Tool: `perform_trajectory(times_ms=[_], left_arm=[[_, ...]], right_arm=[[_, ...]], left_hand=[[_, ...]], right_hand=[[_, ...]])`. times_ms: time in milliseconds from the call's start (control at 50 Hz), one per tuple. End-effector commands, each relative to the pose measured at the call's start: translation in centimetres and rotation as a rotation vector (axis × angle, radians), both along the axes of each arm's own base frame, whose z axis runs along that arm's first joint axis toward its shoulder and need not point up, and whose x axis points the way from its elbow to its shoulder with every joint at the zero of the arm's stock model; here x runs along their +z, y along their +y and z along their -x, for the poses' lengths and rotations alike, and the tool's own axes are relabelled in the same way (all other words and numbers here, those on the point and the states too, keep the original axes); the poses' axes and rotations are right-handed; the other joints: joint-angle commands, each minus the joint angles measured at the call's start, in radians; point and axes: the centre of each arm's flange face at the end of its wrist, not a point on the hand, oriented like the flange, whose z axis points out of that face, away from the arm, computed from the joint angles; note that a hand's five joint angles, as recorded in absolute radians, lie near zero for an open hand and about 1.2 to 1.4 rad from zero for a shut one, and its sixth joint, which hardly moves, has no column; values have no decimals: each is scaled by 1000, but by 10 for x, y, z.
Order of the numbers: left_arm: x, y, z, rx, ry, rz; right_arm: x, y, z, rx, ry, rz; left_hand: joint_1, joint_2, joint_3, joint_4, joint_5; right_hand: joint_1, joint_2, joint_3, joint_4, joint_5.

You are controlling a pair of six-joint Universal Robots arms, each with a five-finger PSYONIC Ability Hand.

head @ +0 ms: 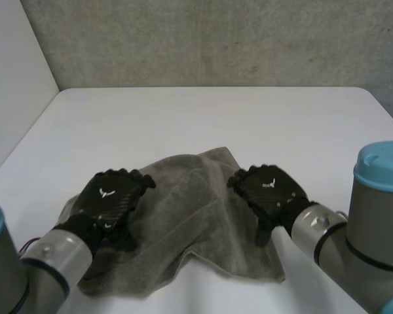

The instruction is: Fold the towel.

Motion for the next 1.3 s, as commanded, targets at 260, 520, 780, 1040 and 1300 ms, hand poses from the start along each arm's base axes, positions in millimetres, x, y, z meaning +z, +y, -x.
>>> perform_trajectory(times_ms=[260,520,780,1040,1300], left_arm=[[-41,1,-34,-1,-189,-64],[-57,-12,-29,-17,-199,-107],[-52,-18,-25,-19,-187,-82],[21,-20,-8,-37,-57,27],[151,12,-19,-46,174,124]], right_arm=[[-38,61,2,129,30,-97],[-65,51,-2,72,70,-46],[-57,37,-7,60,63,23],[60,31,-9,47,-117,300],[186,21,41,-54,-140,372]], left_hand=[[55,54,54,55,52],[278,277,277,278,275],[774,774,773,774,771],[1041,1040,1040,1041,1038],[1041,1040,1040,1041,1038]], right_hand=[[-37,-51,-51,-64,-44],[207,193,192,180,200],[1077,1063,1062,1050,1070],[1169,1155,1154,1142,1162],[1169,1155,1154,1142,1162]])
